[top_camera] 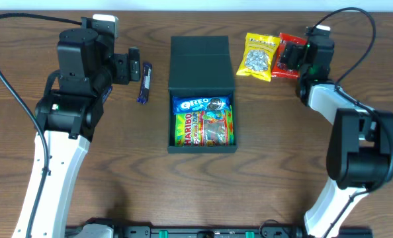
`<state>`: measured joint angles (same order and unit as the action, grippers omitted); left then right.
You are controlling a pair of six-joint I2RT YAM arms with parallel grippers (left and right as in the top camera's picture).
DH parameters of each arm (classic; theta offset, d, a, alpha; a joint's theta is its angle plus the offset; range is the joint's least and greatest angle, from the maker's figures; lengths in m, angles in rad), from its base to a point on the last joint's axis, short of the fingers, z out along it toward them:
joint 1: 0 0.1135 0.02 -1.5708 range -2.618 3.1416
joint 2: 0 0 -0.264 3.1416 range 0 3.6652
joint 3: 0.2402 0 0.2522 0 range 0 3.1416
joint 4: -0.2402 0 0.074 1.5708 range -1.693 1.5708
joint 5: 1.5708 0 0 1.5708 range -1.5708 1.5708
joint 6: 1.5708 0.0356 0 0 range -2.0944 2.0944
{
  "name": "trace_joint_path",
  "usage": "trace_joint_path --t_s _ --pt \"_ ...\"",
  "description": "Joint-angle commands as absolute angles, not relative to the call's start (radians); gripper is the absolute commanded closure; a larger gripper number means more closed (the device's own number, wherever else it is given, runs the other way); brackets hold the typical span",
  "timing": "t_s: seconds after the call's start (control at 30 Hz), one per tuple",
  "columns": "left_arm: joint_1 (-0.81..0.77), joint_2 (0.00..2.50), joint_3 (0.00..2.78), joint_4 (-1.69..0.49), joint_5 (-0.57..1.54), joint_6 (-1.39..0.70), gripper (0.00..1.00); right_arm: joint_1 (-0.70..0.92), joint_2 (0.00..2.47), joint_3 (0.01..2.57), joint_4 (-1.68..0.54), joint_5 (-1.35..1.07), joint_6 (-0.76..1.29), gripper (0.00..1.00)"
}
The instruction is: Pack container
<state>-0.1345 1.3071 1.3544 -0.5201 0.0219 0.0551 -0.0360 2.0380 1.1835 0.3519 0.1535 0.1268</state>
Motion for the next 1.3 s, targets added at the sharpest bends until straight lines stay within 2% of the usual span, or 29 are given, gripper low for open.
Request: trace_joint_path --t_s 0.0,0.2,0.37,0.57,0.67,0.87,1.07,1.27 --pt "-0.131 1.299 1.364 -0.521 0.019 0.047 0.05 -0.039 2.089 1.197 0.379 0.156 0.162 0.11" --pt "-0.131 1.299 1.364 -0.521 0.019 0.047 0.05 -0.039 2.176 1.198 0.453 0.157 0.232 0.17" --pt "-0.131 1.299 1.364 -0.521 0.019 0.047 0.05 -0.039 2.218 1.212 0.46 0.153 0.233 0.3" --pt "-0.131 1.299 1.364 -0.521 0.019 0.047 0.05 -0.039 2.224 1.213 0.439 0.153 0.24 0.55" --pt "-0.131 1.299 1.364 -0.521 0.019 0.047 0.05 -0.039 2.224 1.213 0.421 0.154 0.24 0.73" --pt "-0.131 1.299 1.364 -0.521 0.019 0.048 0.05 -0.039 2.198 1.213 0.394 0.153 0.24 0.94" --pt "-0.131 1.299 1.364 -0.521 0.018 0.048 0.05 -0.039 2.046 1.213 0.288 0.152 0.239 0.95" --pt "-0.131 1.299 1.364 -0.527 0.018 0.048 0.05 -0.028 1.78 1.213 0.059 0.144 0.238 0.93"
